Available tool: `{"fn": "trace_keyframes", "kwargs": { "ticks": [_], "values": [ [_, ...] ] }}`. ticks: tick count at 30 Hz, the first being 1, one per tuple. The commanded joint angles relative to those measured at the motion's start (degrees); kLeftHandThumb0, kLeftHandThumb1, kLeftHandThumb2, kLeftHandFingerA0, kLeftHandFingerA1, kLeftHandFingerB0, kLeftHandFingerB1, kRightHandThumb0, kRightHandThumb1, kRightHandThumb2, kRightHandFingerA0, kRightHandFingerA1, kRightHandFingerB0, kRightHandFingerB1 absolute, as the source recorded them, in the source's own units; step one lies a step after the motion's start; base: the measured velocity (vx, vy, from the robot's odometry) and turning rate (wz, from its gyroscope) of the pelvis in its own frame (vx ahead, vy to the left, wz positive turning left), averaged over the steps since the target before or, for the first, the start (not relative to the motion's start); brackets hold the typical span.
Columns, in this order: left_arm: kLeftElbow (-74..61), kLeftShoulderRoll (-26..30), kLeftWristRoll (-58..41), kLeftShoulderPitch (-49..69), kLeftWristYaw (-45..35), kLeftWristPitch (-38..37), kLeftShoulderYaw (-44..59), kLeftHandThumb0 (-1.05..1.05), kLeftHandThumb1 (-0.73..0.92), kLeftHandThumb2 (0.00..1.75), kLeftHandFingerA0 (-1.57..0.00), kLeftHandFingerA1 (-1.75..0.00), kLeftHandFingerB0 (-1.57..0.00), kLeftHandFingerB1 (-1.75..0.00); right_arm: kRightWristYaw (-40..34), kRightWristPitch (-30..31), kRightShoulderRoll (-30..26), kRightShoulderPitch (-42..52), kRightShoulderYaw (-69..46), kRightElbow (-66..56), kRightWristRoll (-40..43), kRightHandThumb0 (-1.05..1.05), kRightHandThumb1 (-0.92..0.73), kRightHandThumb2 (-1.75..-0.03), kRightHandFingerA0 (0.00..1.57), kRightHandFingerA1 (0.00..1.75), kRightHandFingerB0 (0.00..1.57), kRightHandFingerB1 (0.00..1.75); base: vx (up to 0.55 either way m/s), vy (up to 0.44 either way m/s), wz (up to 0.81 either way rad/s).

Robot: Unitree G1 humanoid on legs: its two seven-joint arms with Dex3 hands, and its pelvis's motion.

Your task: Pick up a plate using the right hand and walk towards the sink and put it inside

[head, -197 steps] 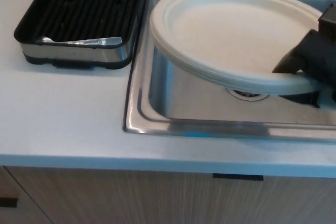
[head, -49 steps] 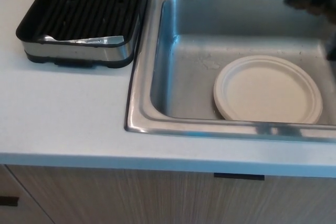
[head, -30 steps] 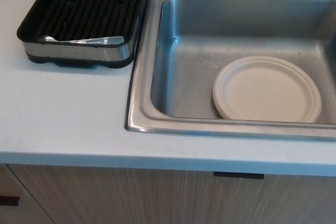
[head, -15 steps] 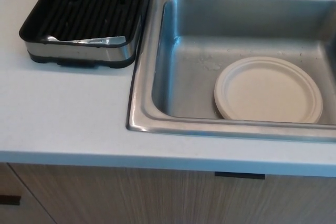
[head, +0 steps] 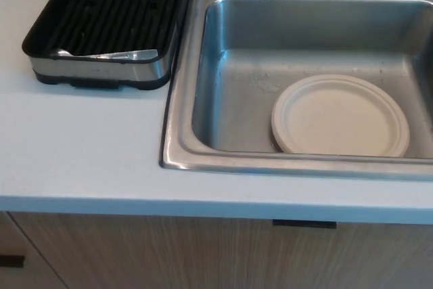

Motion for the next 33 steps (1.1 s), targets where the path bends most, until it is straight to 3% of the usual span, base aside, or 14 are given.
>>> {"fn": "trace_keyframes", "kwargs": {
  "ticks": [1,3,4,6,7,9,12,14,15,17,18,25,26,33],
  "values": [
    [0.6,1.4,-0.1,-0.1,1.3,-2.2,0.5,0.26,0.57,1.75,-1.1,-1.56,-1.03,-1.38,-32.0,5.3,17.2,2.1,-13.8,27.0,22.7,-0.59,-0.87,-0.66,0.43,0.98,0.19,0.47,0.0,0.0,0.0],
    [1.7,1.8,-0.3,-0.9,1.3,-2.1,0.7,0.3,0.86,1.7,-1.22,-1.41,-1.12,-1.27,-26.9,13.5,19.1,2.5,-9.4,25.0,18.9,-0.64,-0.92,-0.68,0.32,1.2,0.0,0.2,0.0,0.0,0.0],
    [2.4,2.0,-0.2,-1.3,1.4,-1.9,0.7,0.32,0.85,1.69,-1.2,-1.39,-1.12,-1.26,-26.2,15.0,20.9,2.2,-7.2,22.9,16.6,-0.55,-0.9,-0.65,0.21,1.0,0.0,0.22,0.0,0.0,0.0],
    [2.9,2.0,-0.3,-1.9,1.6,-0.6,0.8,0.33,0.83,1.65,-1.2,-1.37,-1.09,-1.23,-22.1,21.3,22.2,-1.3,-8.2,21.9,21.8,-0.52,-0.89,-0.64,0.15,1.09,0.0,0.22,0.0,0.0,0.0],
    [3.2,2.0,-0.2,-2.1,1.8,-0.3,0.7,0.32,0.54,1.75,-1.11,-1.49,-1.03,-1.31,-20.7,25.4,22.8,-2.1,-7.8,20.6,22.2,-0.52,-0.88,-0.64,0.33,0.98,0.0,0.07,0.0,0.0,0.0],
    [3.6,1.9,-0.3,-2.6,2.0,0.2,0.8,0.29,0.76,1.55,-1.22,-1.35,-1.13,-1.23,-16.4,31.9,23.5,-1.6,-4.1,18.6,19.2,-0.52,-0.91,-0.66,0.4,1.1,0.0,0.05,0.0,0.0,0.0],
    [4.2,2.0,0.0,-3.2,2.2,0.4,0.5,0.32,0.57,1.75,-1.16,-1.48,-1.05,-1.3,-18.5,30.0,23.1,-2.8,-1.4,23.1,17.3,-0.44,-0.79,-0.63,0.43,0.76,0.08,0.52,0.0,0.0,0.0],
    [3.6,2.0,0.4,-3.2,3.0,1.4,0.3,0.3,0.74,1.54,-1.22,-1.35,-1.07,-1.2,-19.8,28.7,25.2,-4.1,3.4,23.8,12.8,-0.43,-0.74,-0.61,0.32,0.73,0.17,0.47,0.0,0.0,0.0],
    [3.4,2.0,0.3,-3.1,3.0,1.3,0.3,0.3,0.52,1.75,-1.12,-1.5,-0.99,-1.29,-19.8,28.9,25.0,-4.3,4.3,24.4,12.6,-0.46,-0.61,-0.81,0.28,0.66,0.19,0.52,0.0,0.0,0.0],
    [2.7,1.9,-0.1,-2.8,3.1,2.0,0.7,0.23,0.55,1.67,-1.09,-1.56,-0.99,-1.38,-16.2,30.8,25.4,-4.4,7.6,24.3,12.1,-0.46,-0.67,-0.81,0.19,0.63,0.15,0.51,0.0,0.0,0.0],
    [2.4,2.0,0.0,-2.6,3.5,3.1,0.6,0.21,0.53,1.65,-1.04,-1.56,-0.98,-1.38,-13.8,31.0,26.3,-3.7,10.3,22.9,11.4,-0.41,-0.77,-0.62,0.24,0.62,0.25,0.49,0.0,0.0,0.0],
    [2.0,2.4,-0.4,-3.0,3.6,6.1,0.7,0.23,0.68,1.44,-1.16,-1.29,-1.05,-1.17,-14.8,28.5,26.5,0.9,24.4,19.8,6.7,-0.45,-0.74,-0.62,0.38,0.64,0.21,0.43,0.0,0.0,0.0],
    [2.2,2.8,-0.8,-3.6,3.3,7.3,1.0,0.08,0.7,1.32,-1.22,-1.24,-1.08,-1.13,-18.4,19.8,23.9,1.4,31.8,25.2,0.8,-0.36,-0.67,-0.6,0.61,0.55,0.48,0.42,0.0,0.0,0.0],
    [2.0,3.1,-1.1,-5.0,3.4,9.2,1.2,0.09,0.69,1.32,-1.23,-1.24,-1.08,-1.12,-27.8,10.4,17.9,2.1,49.2,33.4,-5.2,-0.29,-0.65,-0.6,0.79,0.51,0.56,0.4,0.0,0.0,0.0]
  ]
}}
